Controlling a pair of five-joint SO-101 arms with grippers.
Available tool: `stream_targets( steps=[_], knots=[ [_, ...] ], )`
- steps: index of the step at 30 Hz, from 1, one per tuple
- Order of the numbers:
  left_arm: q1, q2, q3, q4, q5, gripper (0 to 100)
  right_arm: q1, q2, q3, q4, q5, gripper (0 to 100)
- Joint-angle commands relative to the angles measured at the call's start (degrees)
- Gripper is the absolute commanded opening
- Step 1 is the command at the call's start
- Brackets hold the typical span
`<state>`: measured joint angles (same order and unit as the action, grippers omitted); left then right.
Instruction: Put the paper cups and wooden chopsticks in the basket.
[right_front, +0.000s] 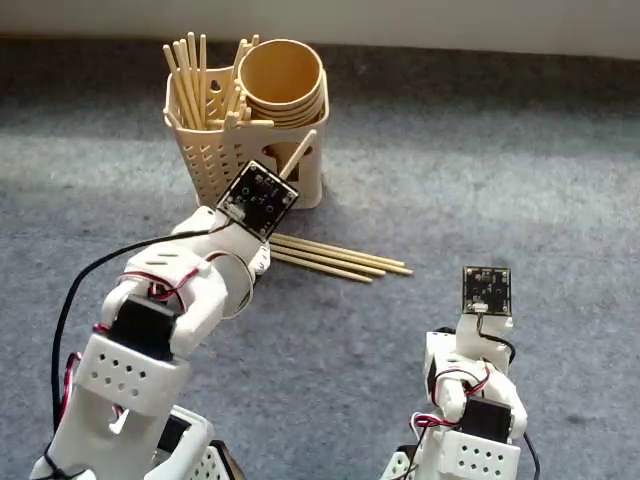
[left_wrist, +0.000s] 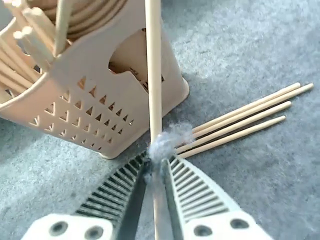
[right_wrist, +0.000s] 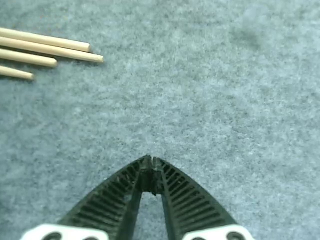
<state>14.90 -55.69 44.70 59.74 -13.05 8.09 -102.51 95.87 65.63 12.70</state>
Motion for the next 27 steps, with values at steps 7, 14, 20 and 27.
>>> stream_targets(
  steps=[7,14,20,27],
  knots=[
    [-4.8,-9.8,-7.1,-3.8,8.8,1,0.5,0.0,6.8,-0.9,-0.3,1.5],
    [-10.2,-9.2,-9.3,-15.6,16.3,1,0.5,0.0,6.8,-0.9,-0.3,1.5],
    [-10.2,-9.2,-9.2,-25.8,16.7,1,0.5,0.0,6.8,-0.9,-0.3,1.5],
    [-11.0,-9.0,1.2,-48.7,16.3,1,0.5,0.0,6.8,-0.9,-0.3,1.5]
  ],
)
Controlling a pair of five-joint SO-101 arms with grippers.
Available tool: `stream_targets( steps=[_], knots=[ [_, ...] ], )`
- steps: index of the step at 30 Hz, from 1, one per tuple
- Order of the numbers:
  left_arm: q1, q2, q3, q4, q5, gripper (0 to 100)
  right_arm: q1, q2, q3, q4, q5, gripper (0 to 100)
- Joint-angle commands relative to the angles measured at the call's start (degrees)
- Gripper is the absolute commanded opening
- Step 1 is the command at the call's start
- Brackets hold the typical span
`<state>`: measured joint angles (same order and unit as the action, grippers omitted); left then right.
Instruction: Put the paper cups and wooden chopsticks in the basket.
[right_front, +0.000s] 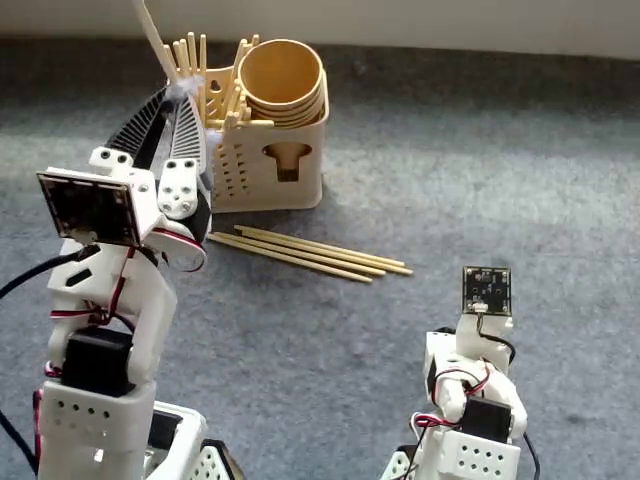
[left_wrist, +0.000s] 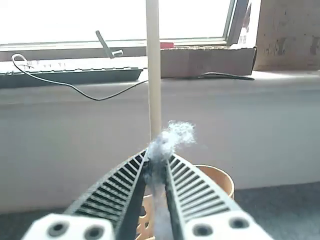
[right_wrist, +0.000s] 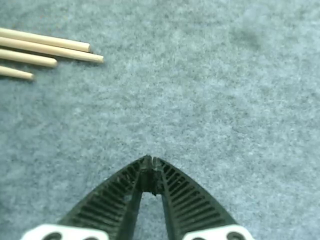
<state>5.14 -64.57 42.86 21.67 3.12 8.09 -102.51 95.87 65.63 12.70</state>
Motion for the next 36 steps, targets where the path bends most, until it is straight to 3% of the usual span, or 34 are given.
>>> stream_targets(
  steps=[1,4,8,19,26,31,36],
  knots=[
    [-1.9,-0.1,4.7,-13.5,0.1,1,0.5,0.0,6.8,-0.9,-0.3,1.5],
    [-3.0,0.0,7.7,-18.5,0.1,1,0.5,0.0,6.8,-0.9,-0.3,1.5],
    [-4.6,3.4,7.5,-19.3,0.1,1,0.5,0.0,6.8,-0.9,-0.3,1.5],
    [-7.7,31.2,-6.6,-20.3,0.5,1,0.5,0.0,6.8,-0.9,-0.3,1.5],
    [-7.8,37.0,-9.1,-20.0,0.5,1,0.5,0.0,6.8,-0.9,-0.3,1.5],
    [-7.7,37.0,-9.4,-14.2,0.6,9,0.5,0.0,6.8,-0.9,-0.3,1.5],
    [-7.7,36.9,-9.5,-10.9,0.6,11,0.5,0.0,6.8,-0.9,-0.3,1.5]
  ],
)
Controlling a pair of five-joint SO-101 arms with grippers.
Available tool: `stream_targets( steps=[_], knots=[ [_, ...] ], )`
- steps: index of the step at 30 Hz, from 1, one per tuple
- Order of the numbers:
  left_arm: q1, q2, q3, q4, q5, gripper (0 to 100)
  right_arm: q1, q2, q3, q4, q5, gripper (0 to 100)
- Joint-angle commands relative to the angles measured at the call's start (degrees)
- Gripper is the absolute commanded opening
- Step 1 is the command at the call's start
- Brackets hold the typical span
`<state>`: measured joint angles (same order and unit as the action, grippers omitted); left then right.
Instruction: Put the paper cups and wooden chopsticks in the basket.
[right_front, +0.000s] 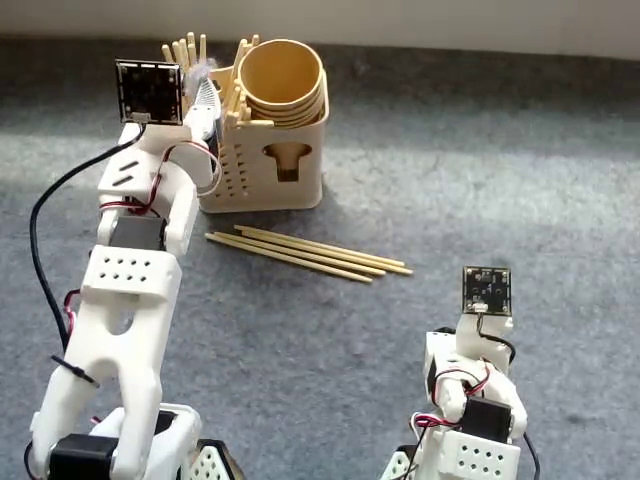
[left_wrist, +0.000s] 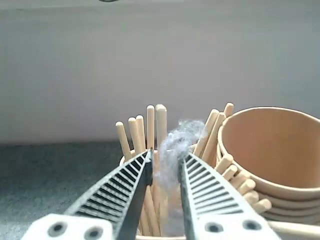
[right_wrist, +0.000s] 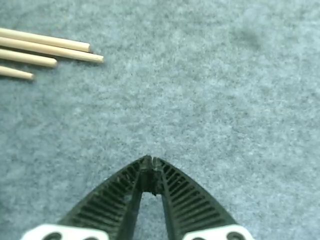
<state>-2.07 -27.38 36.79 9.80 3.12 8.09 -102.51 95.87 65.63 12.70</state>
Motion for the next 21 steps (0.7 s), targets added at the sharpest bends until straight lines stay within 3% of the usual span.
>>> stream_targets(
  steps=[1,12,21],
  knots=[
    [-0.5,-0.3,-3.4,1.8,0.5,11,0.5,0.0,6.8,-0.9,-0.3,1.5],
    [-0.4,-11.9,-6.5,19.0,0.4,13,0.5,0.0,6.8,-0.9,-0.3,1.5],
    [-1.5,-26.8,2.1,21.7,0.2,6,0.5,0.0,6.8,-0.9,-0.3,1.5]
  ],
)
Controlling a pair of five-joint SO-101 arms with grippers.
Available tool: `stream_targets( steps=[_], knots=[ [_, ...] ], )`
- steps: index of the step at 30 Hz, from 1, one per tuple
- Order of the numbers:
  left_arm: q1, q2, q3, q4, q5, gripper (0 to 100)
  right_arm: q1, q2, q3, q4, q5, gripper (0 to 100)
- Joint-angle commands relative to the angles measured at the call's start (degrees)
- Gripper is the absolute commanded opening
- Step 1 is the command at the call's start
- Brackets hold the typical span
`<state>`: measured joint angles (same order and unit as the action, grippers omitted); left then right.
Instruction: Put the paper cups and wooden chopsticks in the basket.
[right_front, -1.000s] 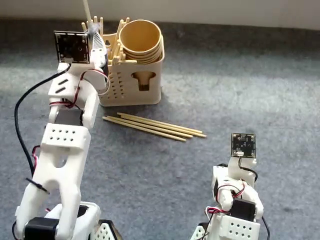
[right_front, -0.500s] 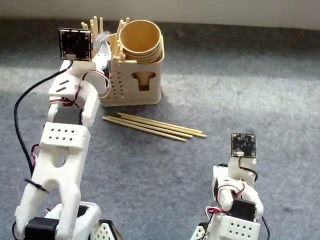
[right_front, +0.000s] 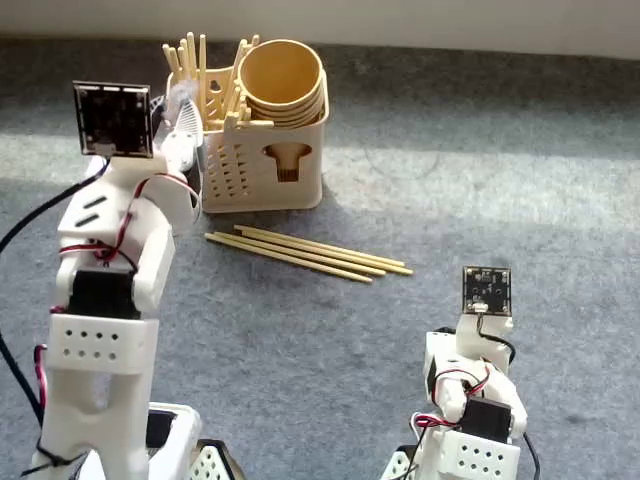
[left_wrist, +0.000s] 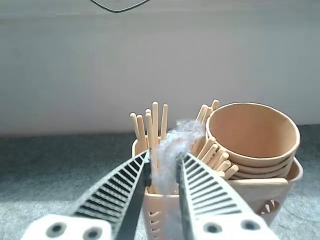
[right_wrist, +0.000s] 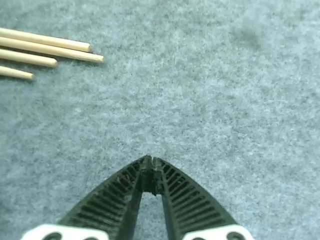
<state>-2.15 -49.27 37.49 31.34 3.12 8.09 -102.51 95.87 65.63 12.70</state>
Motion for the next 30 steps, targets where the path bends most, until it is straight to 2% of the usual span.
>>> stream_targets(
  steps=[1,11,30],
  knots=[
    [-1.5,-6.5,2.8,0.2,0.2,5,0.5,0.0,6.8,-0.9,-0.3,1.5],
    [-1.6,-23.2,18.9,-0.3,0.2,1,0.5,0.0,6.8,-0.9,-0.3,1.5],
    [-1.7,-54.3,45.4,0.1,0.2,1,0.5,0.0,6.8,-0.9,-0.3,1.5]
  ],
)
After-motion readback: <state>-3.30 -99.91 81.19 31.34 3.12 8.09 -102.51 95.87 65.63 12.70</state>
